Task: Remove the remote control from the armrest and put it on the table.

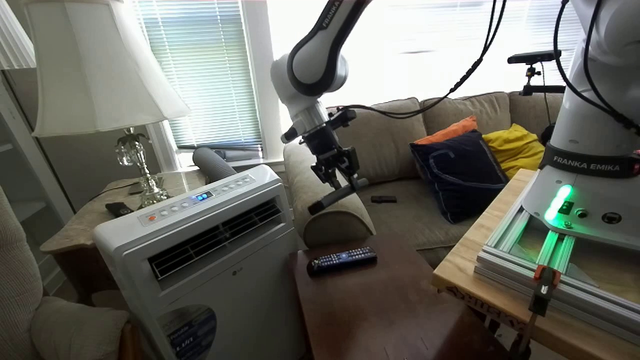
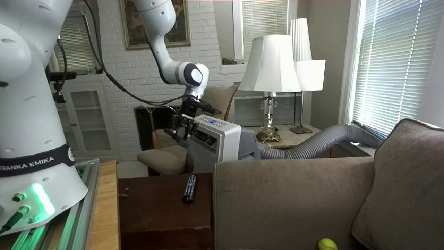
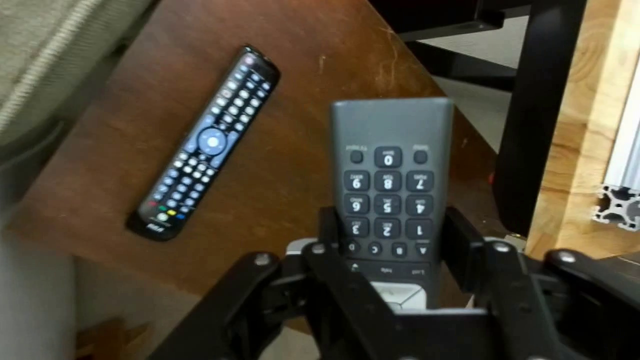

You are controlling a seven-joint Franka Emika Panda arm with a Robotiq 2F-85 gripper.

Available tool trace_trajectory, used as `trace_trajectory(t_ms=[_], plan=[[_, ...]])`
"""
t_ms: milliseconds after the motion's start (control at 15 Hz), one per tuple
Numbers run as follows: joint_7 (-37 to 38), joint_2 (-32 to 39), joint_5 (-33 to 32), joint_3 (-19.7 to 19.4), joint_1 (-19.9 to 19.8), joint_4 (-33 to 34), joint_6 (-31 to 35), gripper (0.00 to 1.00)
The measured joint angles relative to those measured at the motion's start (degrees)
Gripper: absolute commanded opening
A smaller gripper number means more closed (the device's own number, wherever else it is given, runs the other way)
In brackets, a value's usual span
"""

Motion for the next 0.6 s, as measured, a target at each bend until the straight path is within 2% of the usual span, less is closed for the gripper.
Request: trace_trajectory(t_ms=[267, 467, 600], plan=[[4.6, 1.4, 0.7, 0.2, 0.3, -7.3, 10.7, 0.28], [10.4, 5.5, -0.2, -0.6, 1.5, -7.8, 19.9, 0.28], [14.2, 9.3, -2.4, -2.3, 3.1, -5.9, 23.4, 0.28]])
